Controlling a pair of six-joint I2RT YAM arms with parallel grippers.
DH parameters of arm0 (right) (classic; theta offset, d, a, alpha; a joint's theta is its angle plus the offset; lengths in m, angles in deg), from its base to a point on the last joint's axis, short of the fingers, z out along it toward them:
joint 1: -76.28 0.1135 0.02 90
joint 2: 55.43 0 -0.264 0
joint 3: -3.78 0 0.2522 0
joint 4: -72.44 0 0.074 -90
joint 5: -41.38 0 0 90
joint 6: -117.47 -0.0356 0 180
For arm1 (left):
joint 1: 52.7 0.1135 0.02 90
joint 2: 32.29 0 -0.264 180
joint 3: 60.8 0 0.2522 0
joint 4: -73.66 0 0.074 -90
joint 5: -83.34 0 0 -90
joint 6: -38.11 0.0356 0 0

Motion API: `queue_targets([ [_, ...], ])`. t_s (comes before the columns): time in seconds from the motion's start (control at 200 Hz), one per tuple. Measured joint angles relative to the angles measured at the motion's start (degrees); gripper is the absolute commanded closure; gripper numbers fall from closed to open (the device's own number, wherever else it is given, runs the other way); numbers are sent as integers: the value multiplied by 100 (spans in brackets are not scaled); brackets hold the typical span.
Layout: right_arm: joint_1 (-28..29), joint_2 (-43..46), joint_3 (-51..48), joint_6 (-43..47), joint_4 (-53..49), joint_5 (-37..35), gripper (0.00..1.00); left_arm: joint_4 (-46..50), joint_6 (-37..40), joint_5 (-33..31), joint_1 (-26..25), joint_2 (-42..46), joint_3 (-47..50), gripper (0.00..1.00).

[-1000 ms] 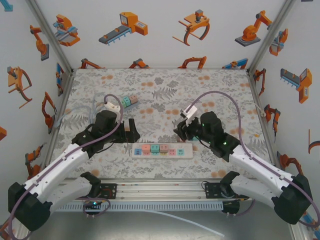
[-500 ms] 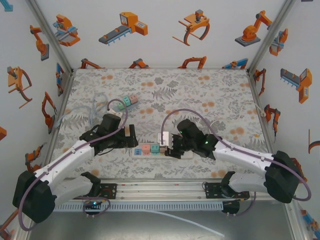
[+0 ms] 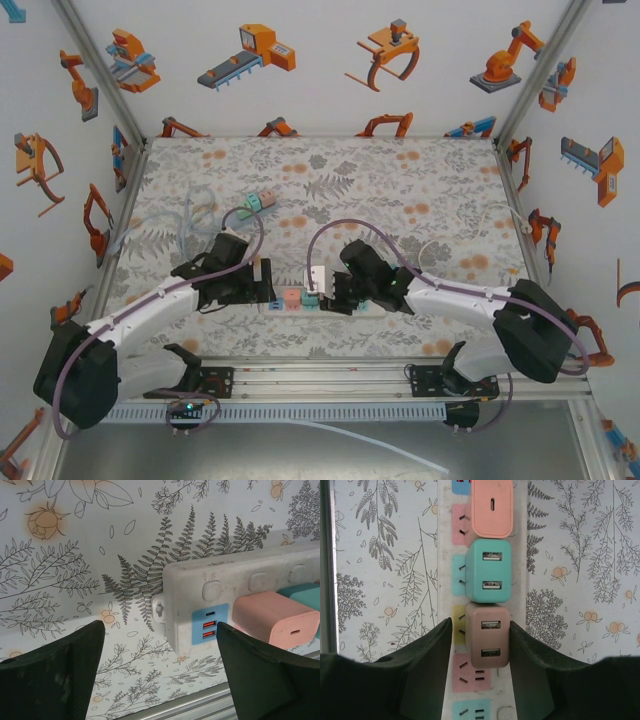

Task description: Pull the plug off the socket

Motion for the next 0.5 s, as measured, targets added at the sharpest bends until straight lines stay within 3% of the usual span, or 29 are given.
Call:
queue_targets([
  [0.501, 0, -79, 26, -116, 105, -74, 76, -57, -24, 260, -7, -575, -127, 29],
])
